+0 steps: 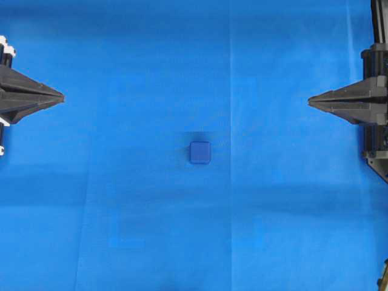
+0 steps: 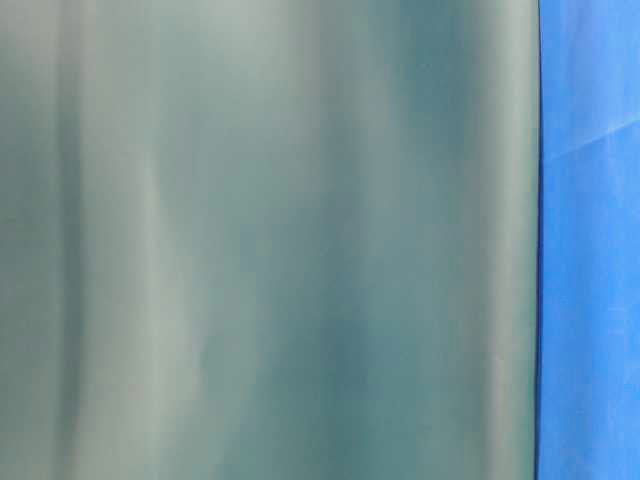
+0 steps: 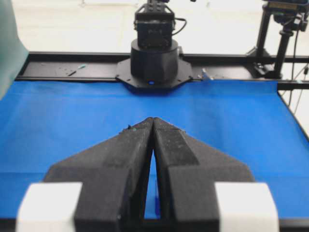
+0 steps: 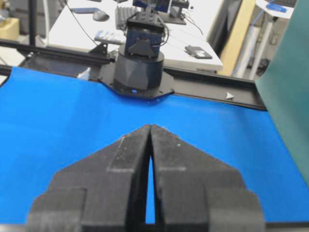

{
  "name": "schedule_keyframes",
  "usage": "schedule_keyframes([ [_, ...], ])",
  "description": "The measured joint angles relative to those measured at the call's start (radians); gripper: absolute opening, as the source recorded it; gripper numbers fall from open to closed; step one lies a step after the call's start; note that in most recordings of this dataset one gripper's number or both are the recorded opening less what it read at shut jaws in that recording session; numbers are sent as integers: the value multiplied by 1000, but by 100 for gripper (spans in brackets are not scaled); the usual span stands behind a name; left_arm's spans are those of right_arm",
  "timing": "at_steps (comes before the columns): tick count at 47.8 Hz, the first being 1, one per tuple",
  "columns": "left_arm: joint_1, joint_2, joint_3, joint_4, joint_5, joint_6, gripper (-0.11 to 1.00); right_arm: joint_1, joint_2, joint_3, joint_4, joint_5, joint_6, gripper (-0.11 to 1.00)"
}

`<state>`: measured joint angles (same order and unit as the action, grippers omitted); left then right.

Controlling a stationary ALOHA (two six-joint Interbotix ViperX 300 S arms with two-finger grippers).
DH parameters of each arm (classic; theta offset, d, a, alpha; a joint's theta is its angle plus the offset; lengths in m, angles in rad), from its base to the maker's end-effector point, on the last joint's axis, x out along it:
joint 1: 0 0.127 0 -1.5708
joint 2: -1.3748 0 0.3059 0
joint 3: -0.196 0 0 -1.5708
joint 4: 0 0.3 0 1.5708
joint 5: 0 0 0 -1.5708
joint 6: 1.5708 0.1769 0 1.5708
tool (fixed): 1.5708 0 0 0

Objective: Handover the blue block to the right arm after grasping it with the left arm, then place it in the designated position.
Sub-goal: 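Open the left gripper and move it right toward the blue cube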

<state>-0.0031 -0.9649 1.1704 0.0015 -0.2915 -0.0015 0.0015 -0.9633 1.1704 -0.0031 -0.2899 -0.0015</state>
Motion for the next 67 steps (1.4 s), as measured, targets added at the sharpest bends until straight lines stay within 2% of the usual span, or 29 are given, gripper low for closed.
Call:
schedule_keyframes([
  [17, -18, 0, 0, 0, 31, 0, 0, -2, 3, -9, 0, 84, -8, -3],
  [35, -20, 0, 0, 2, 29, -5, 1, -2, 2, -9, 0, 87, 0, -2],
  [37, -20, 0, 0, 2, 31, -5, 6, -2, 2, -9, 0, 87, 2, 2],
  [41, -20, 0, 0, 2, 29, -3, 25, -2, 2, -9, 0, 87, 3, 16],
  [48, -20, -2, -2, 3, 29, 2, 69, -2, 3, -9, 0, 87, 8, 57],
  [52, -20, -2, 0, 2, 29, 0, 87, -2, 2, -9, 2, 89, 9, 82],
  [56, -20, -3, 0, 3, 28, 0, 92, -2, 2, -9, 2, 87, 9, 96],
  [67, -18, -2, 0, 2, 28, -3, 92, -2, 2, -9, 5, 89, 12, 96],
])
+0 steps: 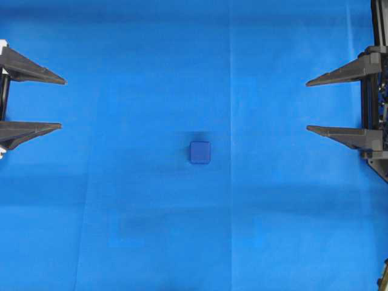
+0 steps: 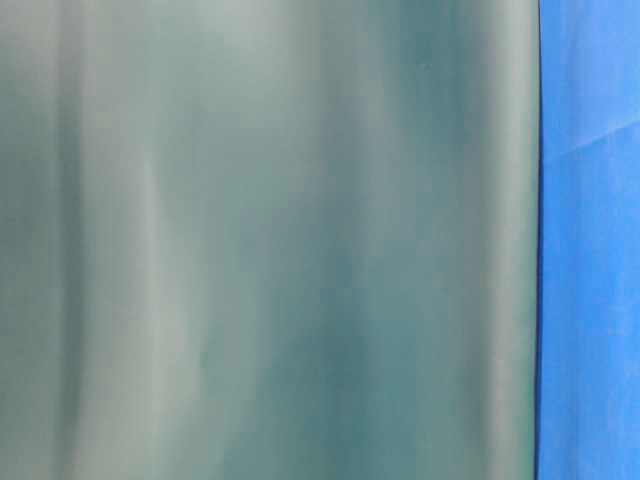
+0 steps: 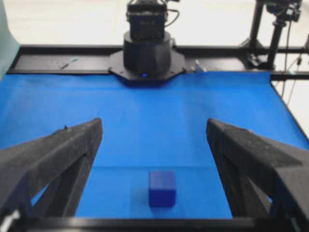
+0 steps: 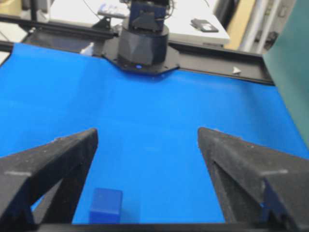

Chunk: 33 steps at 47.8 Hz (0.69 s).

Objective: Handover the blue block to the right arm after grasping it with the left arm, then place it in the designated position.
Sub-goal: 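Open the left gripper and move it right toward the blue cube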

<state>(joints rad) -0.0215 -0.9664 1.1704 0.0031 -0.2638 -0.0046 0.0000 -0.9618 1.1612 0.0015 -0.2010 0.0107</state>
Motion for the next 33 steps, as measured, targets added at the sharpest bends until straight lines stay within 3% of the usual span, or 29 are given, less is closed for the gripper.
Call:
schedule_keyframes([
  [8, -2, 40, -2, 2, -49, -2, 92, -2, 2, 0, 0, -2, 3, 96],
  [18, -2, 202, -43, 2, -160, -2, 92, -5, 3, 0, 0, -3, 3, 96],
  [33, -2, 549, -241, 0, -267, -2, 92, -6, 3, 0, 0, -5, 3, 96],
])
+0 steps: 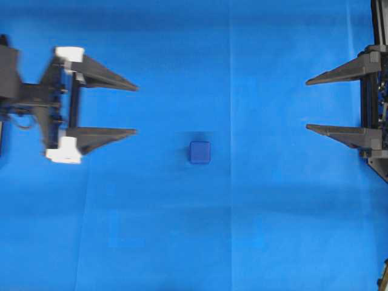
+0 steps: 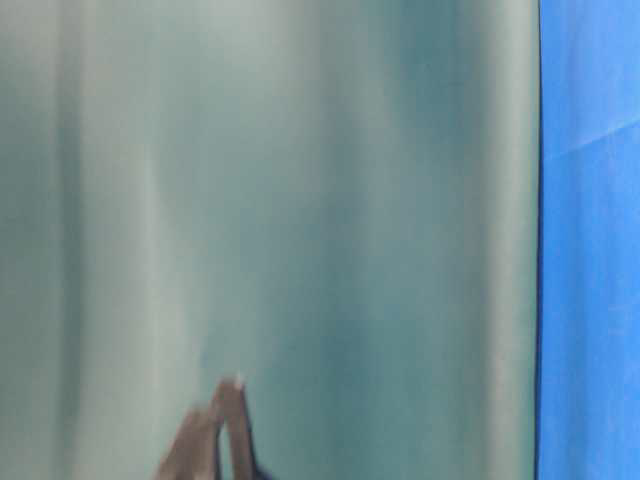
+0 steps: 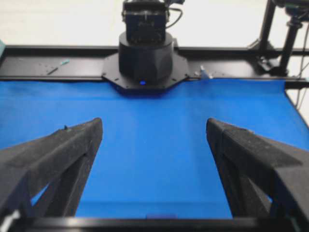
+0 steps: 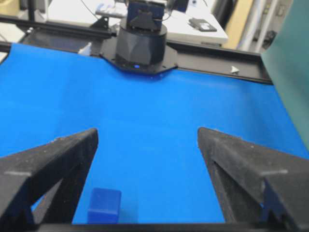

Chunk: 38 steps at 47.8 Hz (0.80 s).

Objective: Handover the blue block to the right arm after grasping it with the left arm, then place it in the designated position.
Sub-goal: 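Open the left gripper and move it right toward the blue cube, then rotate the left gripper downward and lower it over the blue cube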

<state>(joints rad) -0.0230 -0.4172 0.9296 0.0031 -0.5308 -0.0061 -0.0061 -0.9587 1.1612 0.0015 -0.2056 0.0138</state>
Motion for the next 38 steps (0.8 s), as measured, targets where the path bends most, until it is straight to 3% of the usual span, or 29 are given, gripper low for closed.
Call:
schedule_keyframes([
  [18, -5, 270, -276, 0, 8, 3, 92, -2, 0, 0, 0, -5, 0, 96],
  [38, -12, 348, -385, 0, 115, 3, 92, -2, 2, 0, 0, -8, 0, 96],
])
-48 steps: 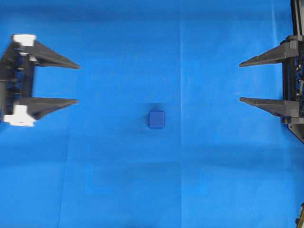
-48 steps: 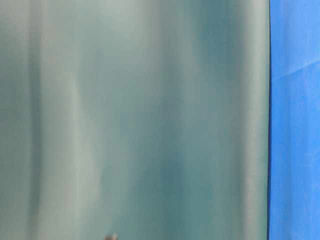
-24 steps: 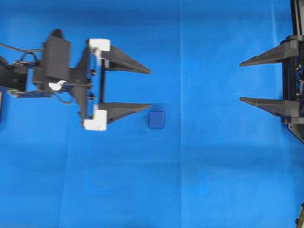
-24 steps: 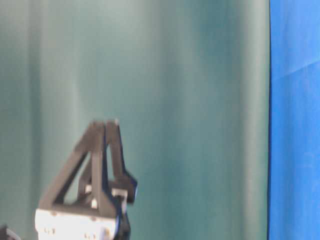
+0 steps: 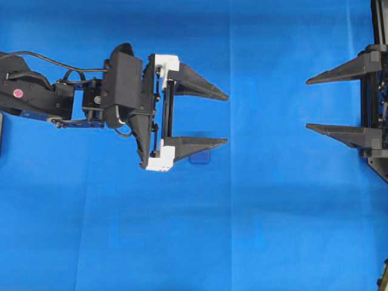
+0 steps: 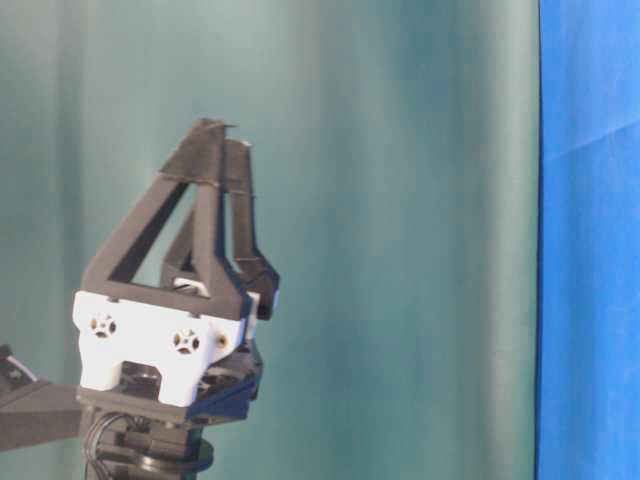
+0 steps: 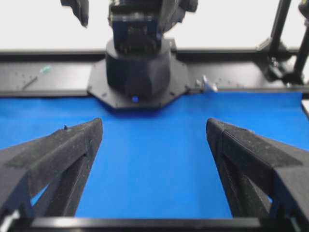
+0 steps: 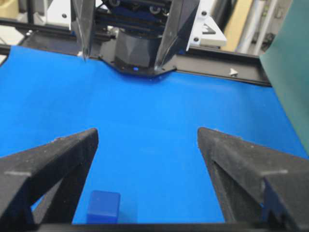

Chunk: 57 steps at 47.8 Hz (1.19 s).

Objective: Handover the blue block to the right arm after grasping it with the left arm, then place it in the designated position.
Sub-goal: 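Rotate the left gripper downward and lower it over the blue cube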

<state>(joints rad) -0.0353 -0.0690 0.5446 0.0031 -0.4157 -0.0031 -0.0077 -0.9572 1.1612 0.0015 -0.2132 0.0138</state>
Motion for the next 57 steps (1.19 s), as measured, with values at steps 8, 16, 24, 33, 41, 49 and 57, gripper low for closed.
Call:
schedule_keyframes([
  [8, -2, 8, -31, 2, 110, -5, 92, 0, 0, 0, 0, 0, 0, 96],
  [16, -11, 44, -110, 2, 334, -5, 91, 0, 0, 0, 0, 0, 0, 96],
  [24, -12, 106, -232, 2, 620, -46, 91, 0, 0, 0, 0, 0, 0, 96],
  [33, -15, 167, -373, 2, 951, -78, 91, -2, 9, 0, 0, 2, 0, 96],
  [41, -17, 204, -459, 6, 1150, -75, 91, 0, 18, 0, 0, 2, 0, 96],
  [49, -17, 221, -497, 9, 1229, -71, 91, -2, 20, 0, 0, 2, 0, 96],
  [57, -17, 221, -499, 9, 1233, -69, 91, 0, 20, 0, 0, 2, 0, 96],
])
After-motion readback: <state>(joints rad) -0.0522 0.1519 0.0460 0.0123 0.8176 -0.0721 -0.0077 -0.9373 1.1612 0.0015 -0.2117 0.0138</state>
